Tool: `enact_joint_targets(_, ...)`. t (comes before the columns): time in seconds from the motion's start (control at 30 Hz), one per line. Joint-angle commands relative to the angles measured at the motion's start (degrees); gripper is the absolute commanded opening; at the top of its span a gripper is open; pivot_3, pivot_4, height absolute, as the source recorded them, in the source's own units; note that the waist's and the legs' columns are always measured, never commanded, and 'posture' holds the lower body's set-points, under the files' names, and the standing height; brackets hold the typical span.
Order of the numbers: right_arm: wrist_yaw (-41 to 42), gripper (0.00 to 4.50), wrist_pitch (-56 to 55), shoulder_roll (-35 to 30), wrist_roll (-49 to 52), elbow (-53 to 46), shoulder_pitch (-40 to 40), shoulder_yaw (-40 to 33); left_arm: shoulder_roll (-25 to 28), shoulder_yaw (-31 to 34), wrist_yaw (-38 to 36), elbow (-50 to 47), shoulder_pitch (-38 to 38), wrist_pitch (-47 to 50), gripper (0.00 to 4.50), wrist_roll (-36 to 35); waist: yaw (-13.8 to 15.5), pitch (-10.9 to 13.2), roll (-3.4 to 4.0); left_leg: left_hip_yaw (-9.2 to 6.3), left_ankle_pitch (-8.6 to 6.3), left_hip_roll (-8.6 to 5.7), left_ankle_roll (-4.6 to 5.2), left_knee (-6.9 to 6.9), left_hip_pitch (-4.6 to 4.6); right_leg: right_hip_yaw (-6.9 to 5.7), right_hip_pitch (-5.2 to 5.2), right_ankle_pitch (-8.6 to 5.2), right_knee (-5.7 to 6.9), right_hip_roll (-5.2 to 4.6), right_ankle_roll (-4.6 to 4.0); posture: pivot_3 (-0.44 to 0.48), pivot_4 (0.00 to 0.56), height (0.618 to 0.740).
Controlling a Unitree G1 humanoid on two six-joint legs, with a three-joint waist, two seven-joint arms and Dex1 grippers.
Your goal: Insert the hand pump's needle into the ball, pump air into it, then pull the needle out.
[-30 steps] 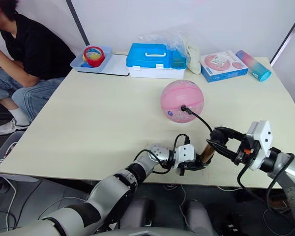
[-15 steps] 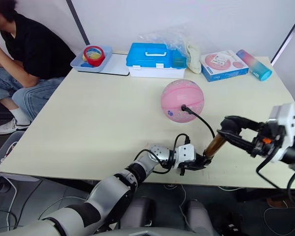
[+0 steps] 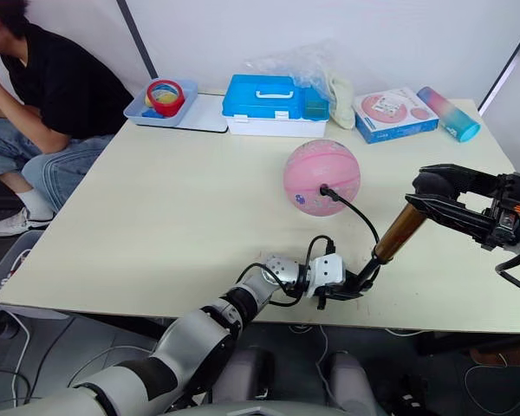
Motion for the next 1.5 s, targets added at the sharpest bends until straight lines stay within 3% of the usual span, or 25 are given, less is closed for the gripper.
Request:
enact_joint_targets(0.03, -2.88, 2.04, -2.66, 1.73, 0.04, -1.03, -2.17, -2.81, -2.06, -2.04, -1.0, 1.67, 1.2, 0.25, 1.08, 2.56, 0.04, 0.0, 0.0, -0.01, 0.0, 0.0, 0.0, 0.0, -0.02, -0.01, -0.01, 0.0, 0.0, 0.0, 0.0, 0.0, 0.15, 0.74)
enact_joint_targets(0.3, -2.98, 2.04, -8.82, 12.47, -11.56, -5.94, 6.7, 8.95, -1.97, -1.96, -0.82, 1.73, 1.03, 0.29, 1.08, 2.65, -0.01, -0.13, 0.0, -0.05, 0.0, 0.02, 0.0, 0.0, 0.06, -0.05, 0.04, -0.01, 0.01, 0.06, 0.0, 0.0, 0.15, 0.74)
enact_joint_targets(0.5, -3.08, 2.03, -18.23, 19.24, -25.04, -1.77, 12.47, 19.44, -1.95, -1.8, -0.69, 1.7, 0.78, 0.54, 1.08, 2.51, -0.05, -0.2, -0.05, -0.05, 0.0, 0.01, 0.0, 0.0, 0.14, -0.05, 0.09, -0.01, 0.01, 0.07, 0.01, 0.0, 0.15, 0.74)
enact_joint_targets(0.7, -3.06, 2.03, -25.8, 23.82, -32.67, 3.13, 12.78, 25.5, -1.93, -1.74, -0.66, 1.62, 0.68, 0.59, 1.08, 2.45, -0.1, -0.3, -0.05, 0.0, 0.0, 0.01, 0.0, 0.0, 0.22, 0.0, 0.13, -0.01, 0.02, 0.09, 0.01, 0.0, 0.15, 0.74)
enact_joint_targets(0.83, -3.18, 2.03, -24.5, 23.02, -28.23, 0.92, 11.2, 22.15, -1.73, -1.67, -0.59, 1.59, 0.83, 0.57, 1.08, 2.41, -0.11, -0.3, -0.05, -0.01, 0.0, 0.03, 0.0, -0.01, 0.42, -0.01, 0.29, -0.02, 0.02, 0.09, 0.02, 0.0, 0.15, 0.74)
enact_joint_targets(1.1, -4.61, 2.03, -14.85, 13.07, -13.43, -3.39, 4.69, 10.51, -1.24, -1.71, -0.88, 1.54, 1.54, 0.31, 1.08, 2.37, -0.12, -0.1, 0.23, 0.1, 0.0, 0.0, 0.0, -0.01, 0.37, 0.09, 0.24, 0.0, 0.02, 0.01, 0.02, 0.0, 0.15, 0.74)
enact_joint_targets(1.5, -6.2, 2.03, -4.15, 1.65, -0.29, -0.83, -1.87, -1.13, -1.13, -1.78, -0.8, 1.73, 1.44, 0.22, 1.08, 2.59, -0.05, -0.01, 0.1, 0.01, 0.0, 0.02, -0.01, -0.04, 0.28, -0.01, 0.21, -0.01, -0.02, 0.01, 0.0, 0.0, 0.15, 0.74)
